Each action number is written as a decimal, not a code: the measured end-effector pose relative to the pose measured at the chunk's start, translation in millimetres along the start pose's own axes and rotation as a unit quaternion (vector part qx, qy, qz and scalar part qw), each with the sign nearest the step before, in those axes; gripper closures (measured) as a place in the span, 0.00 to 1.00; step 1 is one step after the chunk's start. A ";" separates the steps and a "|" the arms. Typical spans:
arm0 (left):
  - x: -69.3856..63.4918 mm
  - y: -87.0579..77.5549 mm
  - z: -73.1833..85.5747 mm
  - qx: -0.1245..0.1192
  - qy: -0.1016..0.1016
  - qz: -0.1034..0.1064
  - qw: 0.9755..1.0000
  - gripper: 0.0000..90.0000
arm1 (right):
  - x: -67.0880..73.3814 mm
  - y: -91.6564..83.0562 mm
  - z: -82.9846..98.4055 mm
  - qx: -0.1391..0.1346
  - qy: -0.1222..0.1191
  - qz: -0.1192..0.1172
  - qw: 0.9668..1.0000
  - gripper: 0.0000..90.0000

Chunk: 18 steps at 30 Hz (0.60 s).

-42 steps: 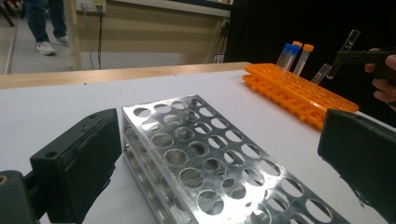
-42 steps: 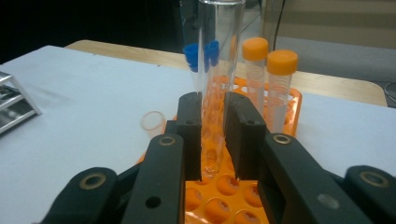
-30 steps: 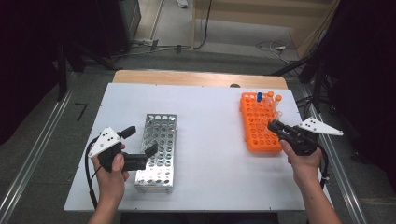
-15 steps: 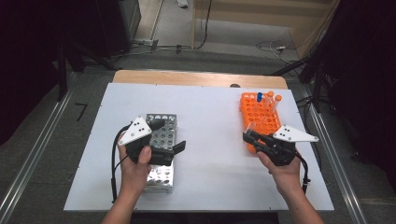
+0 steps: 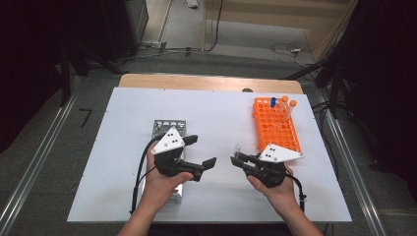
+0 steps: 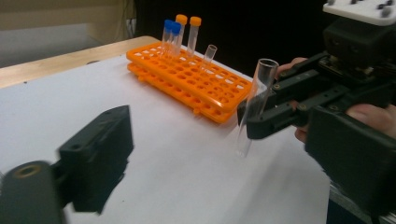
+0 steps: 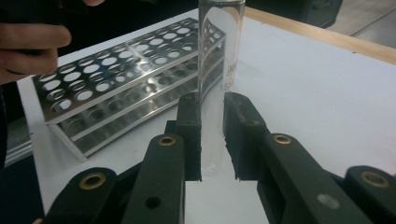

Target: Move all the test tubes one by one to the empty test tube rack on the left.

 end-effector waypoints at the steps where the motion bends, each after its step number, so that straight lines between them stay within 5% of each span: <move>1: -2.9 3.1 1.5 0.012 -0.002 0.002 1.000 0.23 | 6.0 2.7 -0.6 0.002 -0.005 -0.005 1.000 0.82; 8: -13.4 8.2 3.2 0.024 0.009 0.025 0.999 0.51 | 22.5 11.3 -1.2 0.011 -0.019 -0.019 1.000 0.82; 18: -27.2 17.7 5.6 0.046 0.034 0.038 0.998 0.73 | 36.5 18.5 -1.4 0.018 -0.032 -0.036 0.999 0.82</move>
Point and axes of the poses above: each handheld gripper's, and its own axes: y roughly forward along the jaws, z roughly out of its underside, x roughly to its left, the point moved 8 cm from there along y, roughly forward along the jaws, and after that the axes turned 9 degrees about x, right-handed, at the moved point
